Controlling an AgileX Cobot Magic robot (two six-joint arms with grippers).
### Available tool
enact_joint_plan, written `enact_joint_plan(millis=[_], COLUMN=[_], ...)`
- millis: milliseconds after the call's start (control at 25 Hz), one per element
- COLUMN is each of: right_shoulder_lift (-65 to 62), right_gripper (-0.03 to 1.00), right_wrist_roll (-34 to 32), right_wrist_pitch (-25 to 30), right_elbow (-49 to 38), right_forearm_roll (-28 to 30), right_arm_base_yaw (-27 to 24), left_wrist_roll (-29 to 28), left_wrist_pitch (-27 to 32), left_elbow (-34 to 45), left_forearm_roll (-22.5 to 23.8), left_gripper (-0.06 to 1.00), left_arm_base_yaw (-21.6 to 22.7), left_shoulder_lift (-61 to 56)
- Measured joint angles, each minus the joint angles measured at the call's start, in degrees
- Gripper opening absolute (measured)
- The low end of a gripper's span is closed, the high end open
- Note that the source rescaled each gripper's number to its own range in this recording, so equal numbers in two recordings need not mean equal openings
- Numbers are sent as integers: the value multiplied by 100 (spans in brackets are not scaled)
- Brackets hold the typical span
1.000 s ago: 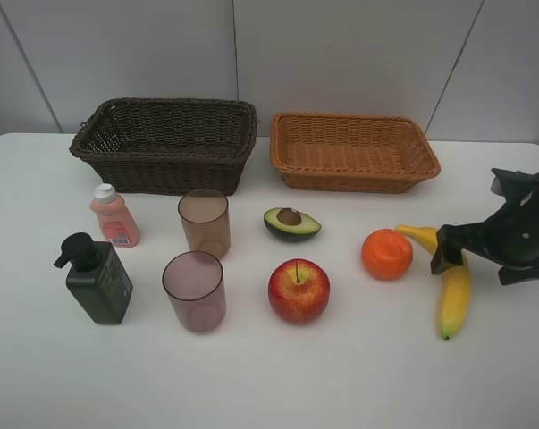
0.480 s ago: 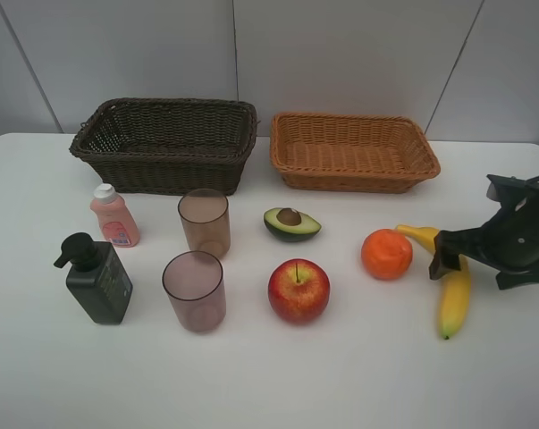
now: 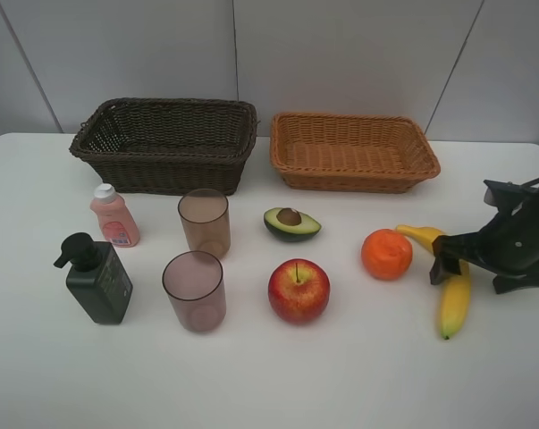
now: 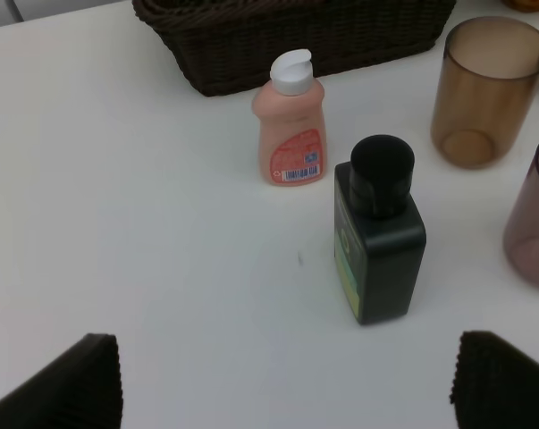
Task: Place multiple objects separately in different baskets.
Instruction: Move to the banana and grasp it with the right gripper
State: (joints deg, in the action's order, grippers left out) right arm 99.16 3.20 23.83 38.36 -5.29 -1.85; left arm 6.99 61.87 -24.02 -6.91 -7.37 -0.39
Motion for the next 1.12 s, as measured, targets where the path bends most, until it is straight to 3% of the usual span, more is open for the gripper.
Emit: enact_joint_plan(millis=[80,280,1120], right_shoulder_lift=[0,0,0], right_gripper=[62,0,0], right_wrist_roll=[0,0,0], right_wrist_pitch=[-17,-24,-17], right_elbow=[0,0,0], right_forearm_roll=[0,0,46], right_arm_base_yaw=[0,0,0], left_wrist_roll=[0,0,0], left_wrist_pitch=[0,0,0], left_elbow=[0,0,0], left_forearm_roll=[0,0,0], left_gripper=[98,98,98], left_arm_base_yaw=[0,0,0], left_shoulder_lift=[0,0,0])
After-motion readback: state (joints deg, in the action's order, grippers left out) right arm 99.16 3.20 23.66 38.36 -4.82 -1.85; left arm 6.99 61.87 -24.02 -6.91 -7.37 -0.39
